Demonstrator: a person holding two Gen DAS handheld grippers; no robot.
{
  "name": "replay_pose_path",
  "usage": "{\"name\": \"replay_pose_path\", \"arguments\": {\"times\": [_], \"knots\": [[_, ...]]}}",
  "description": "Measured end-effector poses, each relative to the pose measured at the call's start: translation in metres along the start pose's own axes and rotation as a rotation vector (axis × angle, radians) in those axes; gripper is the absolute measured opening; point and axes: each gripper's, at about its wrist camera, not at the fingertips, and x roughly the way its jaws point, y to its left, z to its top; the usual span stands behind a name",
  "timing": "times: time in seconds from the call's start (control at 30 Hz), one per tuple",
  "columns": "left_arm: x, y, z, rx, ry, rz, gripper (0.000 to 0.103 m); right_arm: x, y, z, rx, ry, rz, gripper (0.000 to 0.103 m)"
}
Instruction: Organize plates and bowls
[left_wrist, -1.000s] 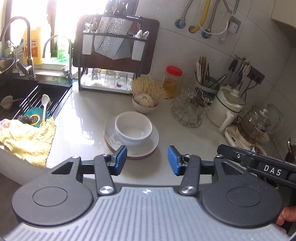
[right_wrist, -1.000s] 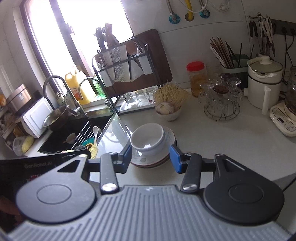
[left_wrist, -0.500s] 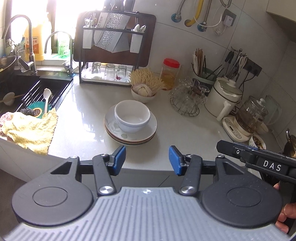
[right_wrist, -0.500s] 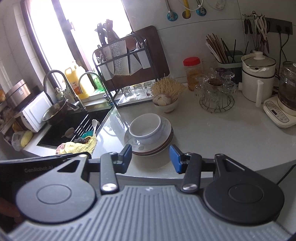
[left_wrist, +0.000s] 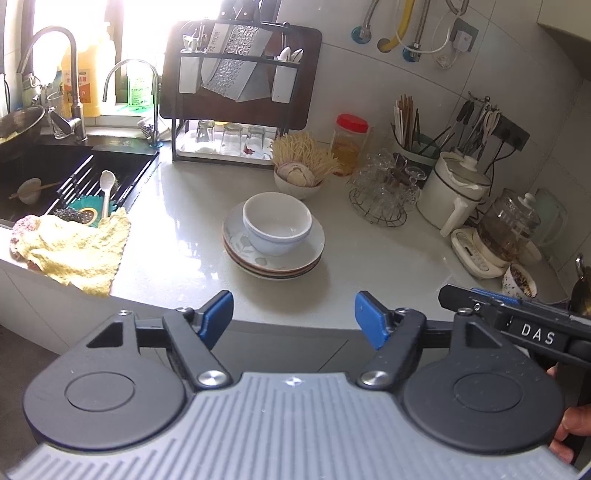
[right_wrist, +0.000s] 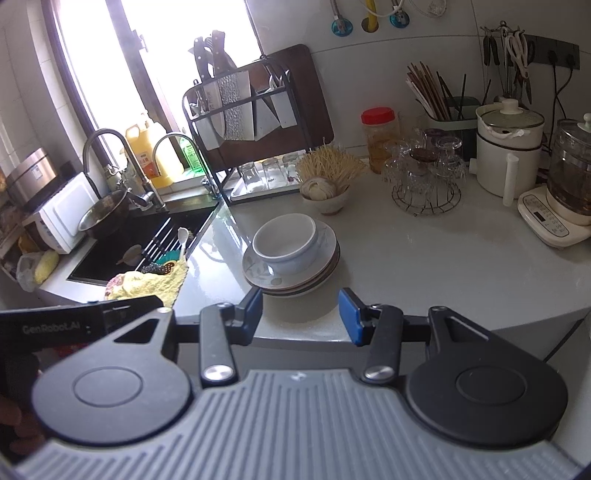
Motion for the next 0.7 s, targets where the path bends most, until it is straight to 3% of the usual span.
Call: {"name": "replay_pose_path", "arguments": {"times": [0.2,0.27,0.53,0.63,0.7], "knots": [[-0.0054,0.0063,-0.0057,-0.022,-0.005,0.029,0.087,0.0035,-0.0003,-0.0011,0.008,0.005,-0.011,0.049],[-0.0060,0.0084,-0.0074,-0.036,-0.001,0.030,0.092,0.0036,-0.0002,-0.0012,0.006,0.001,-0.016,0.059],[-0.0039,0.0072,-0.0071,-0.038,0.005,0.064,0.096,0.0032,0.0019,-0.0014,-0.017,0.006,-0.025,0.061],[-0.0033,0.0054,-0.0060,-0.029,0.006,0.064,0.097,0.0010,-0.0006,-0.0009,-0.005,-0.010,-0.028,0.076],[-0.0043,0.0036,-0.0066,-0.017,0.005,0.066,0.097,0.0005,-0.0009,0.0001,-0.006,-0.015,-0.028,0.076]]}}
